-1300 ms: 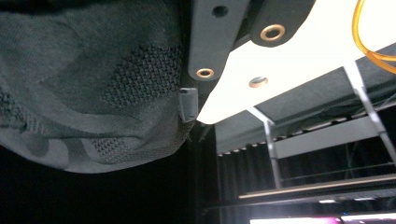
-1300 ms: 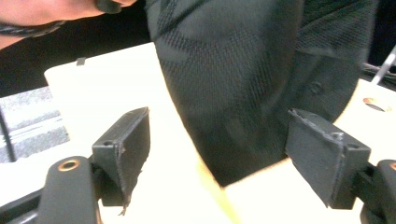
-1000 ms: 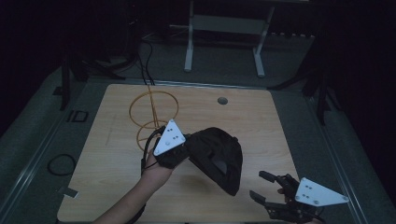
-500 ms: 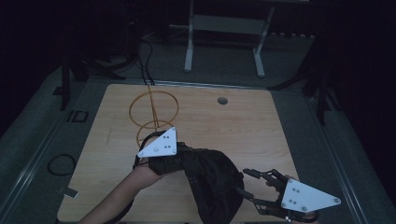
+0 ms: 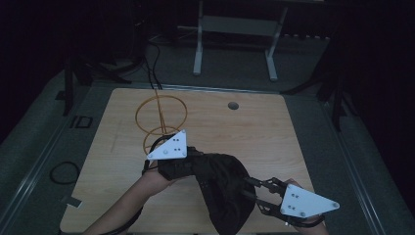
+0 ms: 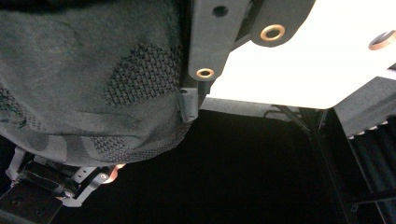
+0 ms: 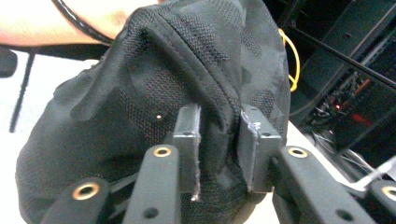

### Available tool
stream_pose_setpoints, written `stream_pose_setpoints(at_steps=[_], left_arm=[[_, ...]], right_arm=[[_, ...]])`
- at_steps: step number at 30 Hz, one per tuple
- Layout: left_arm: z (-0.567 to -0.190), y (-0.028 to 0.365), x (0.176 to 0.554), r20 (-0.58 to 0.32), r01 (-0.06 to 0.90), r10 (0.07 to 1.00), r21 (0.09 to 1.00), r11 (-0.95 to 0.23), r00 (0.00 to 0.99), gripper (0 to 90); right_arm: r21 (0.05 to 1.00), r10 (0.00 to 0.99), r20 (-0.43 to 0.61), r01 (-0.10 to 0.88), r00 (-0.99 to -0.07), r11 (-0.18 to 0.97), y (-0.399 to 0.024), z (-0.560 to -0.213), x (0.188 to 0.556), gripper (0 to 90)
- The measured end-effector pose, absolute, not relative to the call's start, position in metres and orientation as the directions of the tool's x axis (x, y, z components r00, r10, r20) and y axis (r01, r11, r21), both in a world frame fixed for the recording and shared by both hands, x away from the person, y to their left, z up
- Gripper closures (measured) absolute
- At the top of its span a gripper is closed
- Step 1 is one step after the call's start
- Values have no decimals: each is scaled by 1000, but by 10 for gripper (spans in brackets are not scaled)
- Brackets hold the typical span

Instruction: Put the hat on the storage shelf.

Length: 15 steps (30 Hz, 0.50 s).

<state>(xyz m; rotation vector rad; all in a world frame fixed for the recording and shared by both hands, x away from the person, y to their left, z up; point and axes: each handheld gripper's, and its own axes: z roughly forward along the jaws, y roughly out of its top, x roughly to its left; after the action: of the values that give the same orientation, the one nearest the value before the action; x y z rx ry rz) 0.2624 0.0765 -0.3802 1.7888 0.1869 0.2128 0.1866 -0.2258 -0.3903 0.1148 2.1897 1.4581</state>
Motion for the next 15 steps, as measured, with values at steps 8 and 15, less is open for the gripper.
stream_pose_setpoints(at_steps=[8,15], left_arm=[[-386,75,272,30,36,248,966,-256,968,886],[-388,75,273,59,26,276,955,-295,959,881]], right_arm=[[893,377,-319,-144,-869,426,-225,-396,193,881],[925,388,-261,-114,-884,362,-231,-391,197,883]])
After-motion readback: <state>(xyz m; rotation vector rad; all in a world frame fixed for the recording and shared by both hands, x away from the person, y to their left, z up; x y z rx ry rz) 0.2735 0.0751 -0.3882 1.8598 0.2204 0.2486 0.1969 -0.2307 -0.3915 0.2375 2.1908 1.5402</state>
